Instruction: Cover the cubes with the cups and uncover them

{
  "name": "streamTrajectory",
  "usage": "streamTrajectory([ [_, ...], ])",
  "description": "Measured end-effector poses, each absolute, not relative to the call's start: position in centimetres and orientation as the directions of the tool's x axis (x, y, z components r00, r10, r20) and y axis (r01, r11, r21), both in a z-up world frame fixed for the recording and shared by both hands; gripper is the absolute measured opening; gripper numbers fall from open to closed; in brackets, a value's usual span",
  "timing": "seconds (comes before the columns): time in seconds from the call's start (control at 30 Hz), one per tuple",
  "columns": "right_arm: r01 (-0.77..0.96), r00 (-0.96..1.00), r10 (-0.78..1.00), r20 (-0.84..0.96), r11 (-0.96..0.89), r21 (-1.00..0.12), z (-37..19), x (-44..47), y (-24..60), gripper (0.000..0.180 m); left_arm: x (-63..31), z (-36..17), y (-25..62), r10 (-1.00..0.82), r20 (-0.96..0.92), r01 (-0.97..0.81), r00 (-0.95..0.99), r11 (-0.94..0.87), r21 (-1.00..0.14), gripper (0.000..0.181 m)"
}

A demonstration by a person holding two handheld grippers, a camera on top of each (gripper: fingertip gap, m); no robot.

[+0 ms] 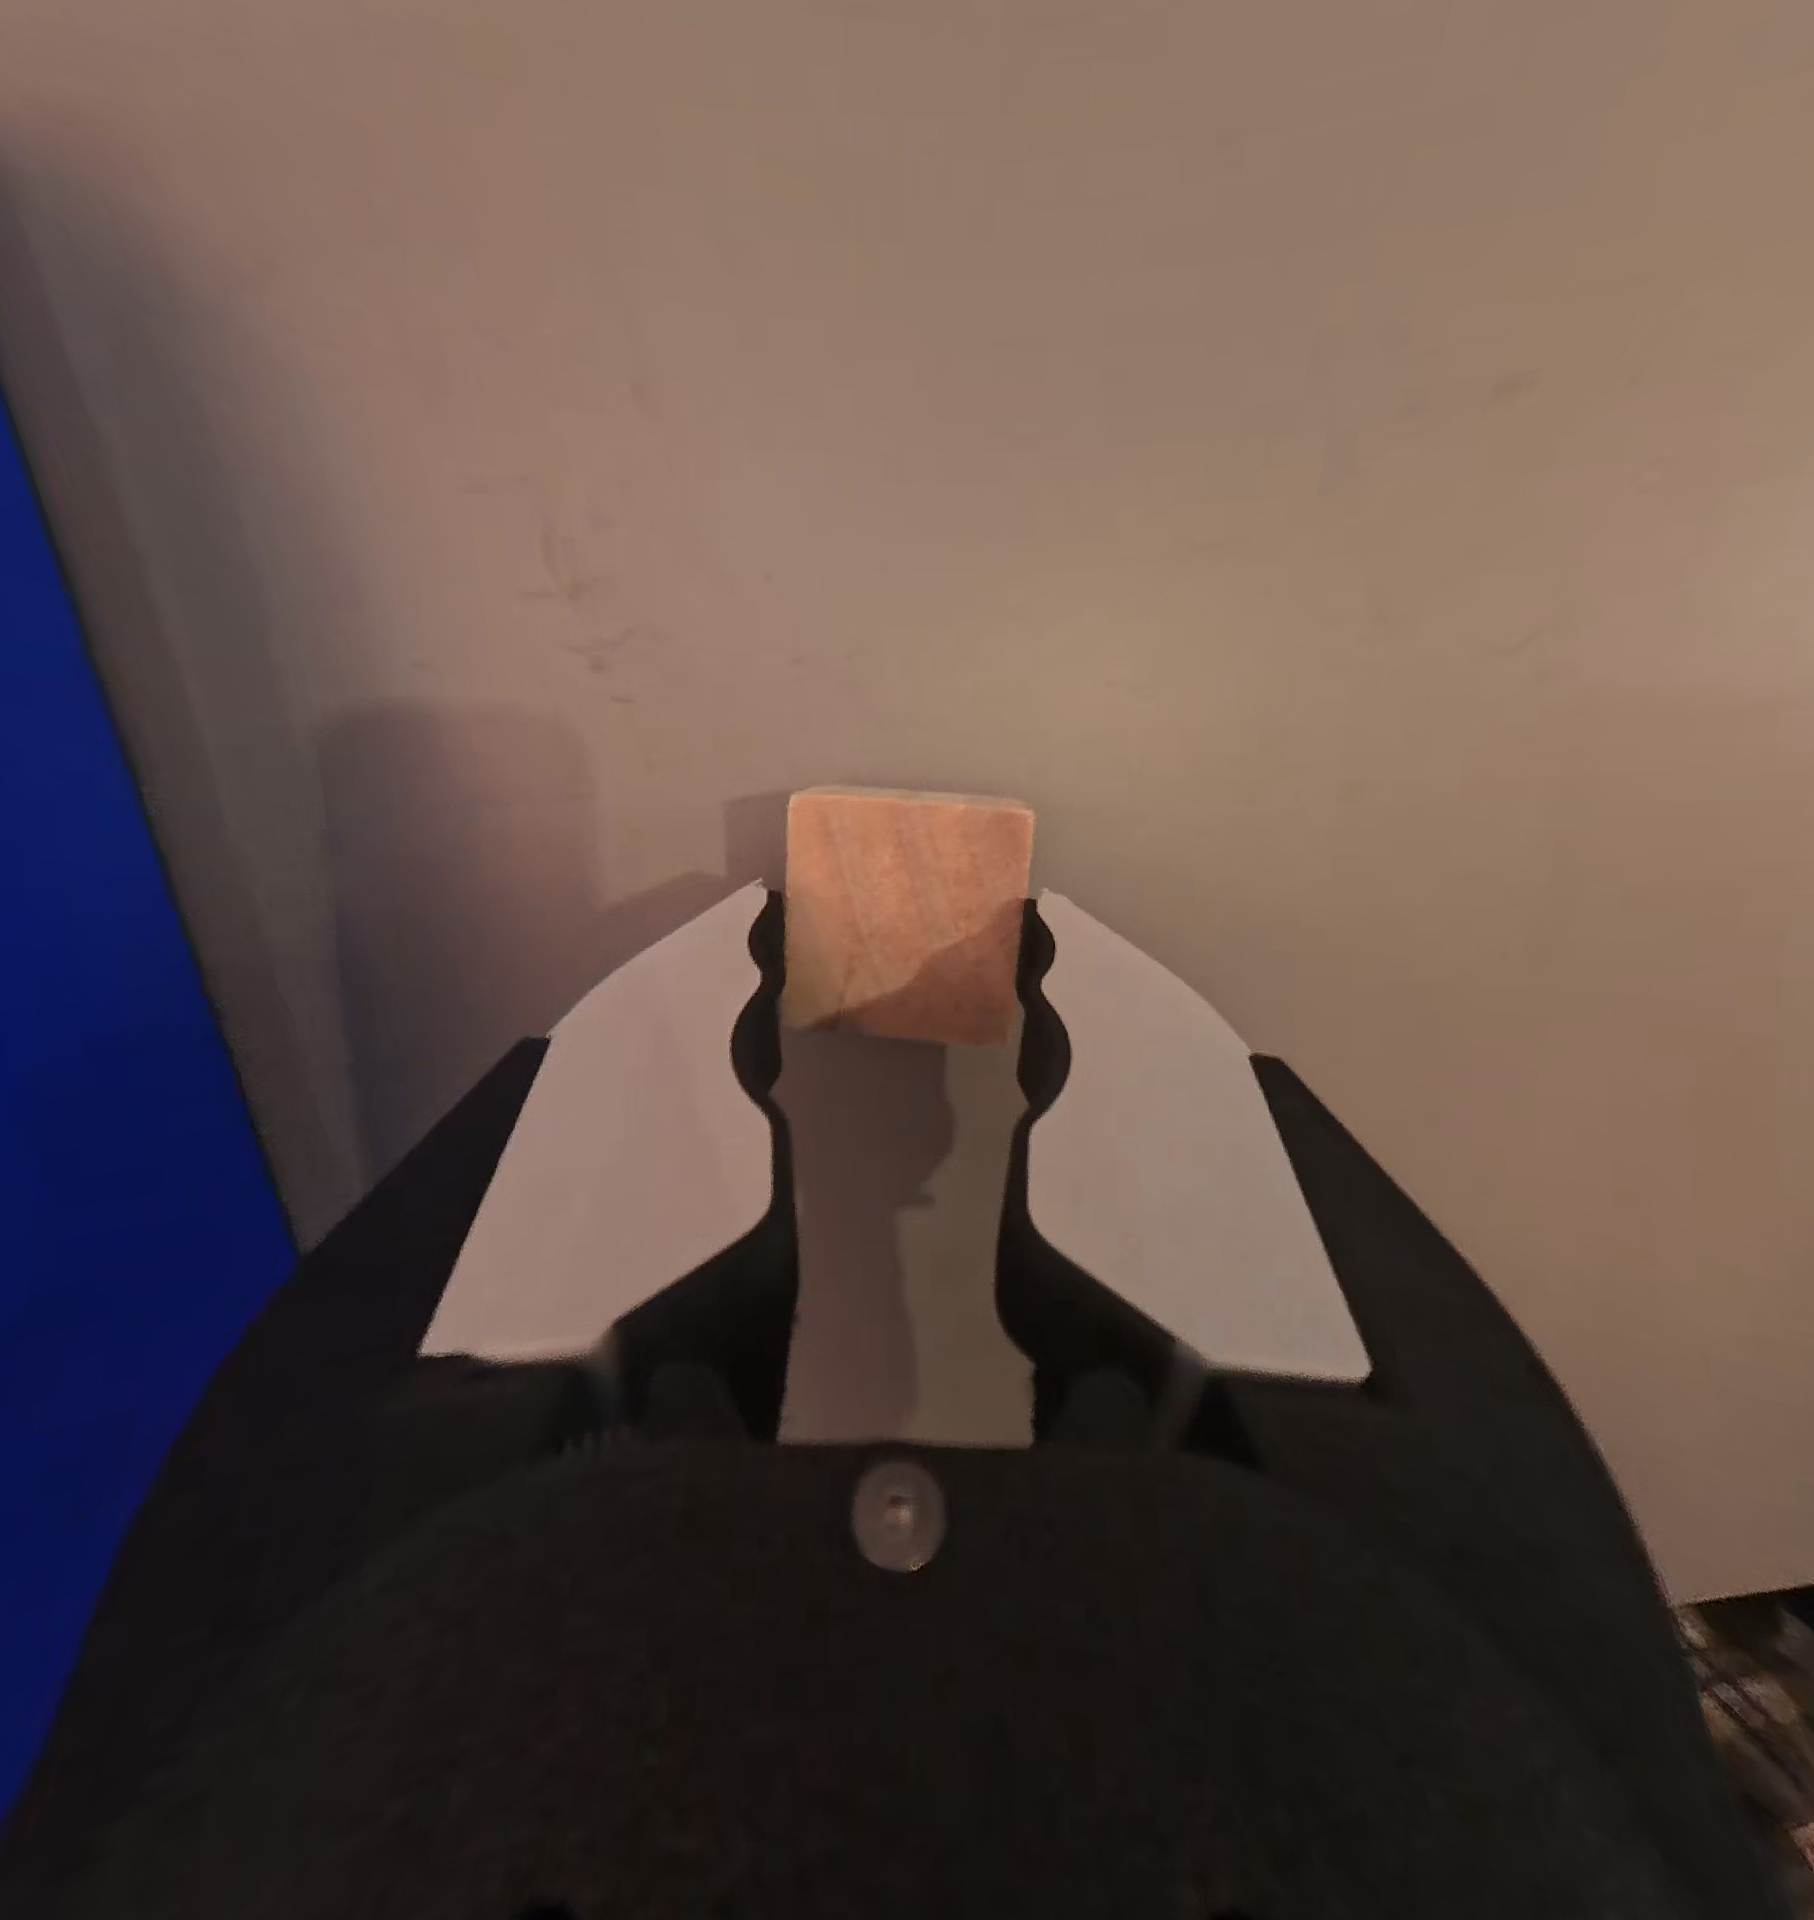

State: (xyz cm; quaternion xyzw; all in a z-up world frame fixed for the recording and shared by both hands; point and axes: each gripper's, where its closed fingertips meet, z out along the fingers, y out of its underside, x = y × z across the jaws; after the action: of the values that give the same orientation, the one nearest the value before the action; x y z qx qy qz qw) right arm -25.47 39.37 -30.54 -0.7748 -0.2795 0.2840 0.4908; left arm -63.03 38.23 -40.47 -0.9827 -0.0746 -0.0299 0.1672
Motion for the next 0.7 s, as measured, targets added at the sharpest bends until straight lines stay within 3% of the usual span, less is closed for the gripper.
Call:
streamTrajectory([
  [0.43,0.164,0.672,0.720,-0.173,-0.372,-0.914,-30.9,-26.0,39.3,0.079,-62.2,-40.8,38.3,0.122,-0.001,0.116,0.992,-0.942,-0.316,0.042],
  [0.6,0.167,0.670,0.721,-0.173,-0.374,-0.912,-31.1,-26.2,39.3,0.080,-61.2,-40.7,38.7,0.100,0.058,0.114,0.993,-0.933,-0.341,0.042],
  [0.7,0.168,0.671,0.721,-0.170,-0.372,-0.913,-31.1,-26.3,39.3,0.082,-61.1,-39.8,38.8,0.102,0.078,0.124,0.992,-0.919,-0.374,0.061],
])
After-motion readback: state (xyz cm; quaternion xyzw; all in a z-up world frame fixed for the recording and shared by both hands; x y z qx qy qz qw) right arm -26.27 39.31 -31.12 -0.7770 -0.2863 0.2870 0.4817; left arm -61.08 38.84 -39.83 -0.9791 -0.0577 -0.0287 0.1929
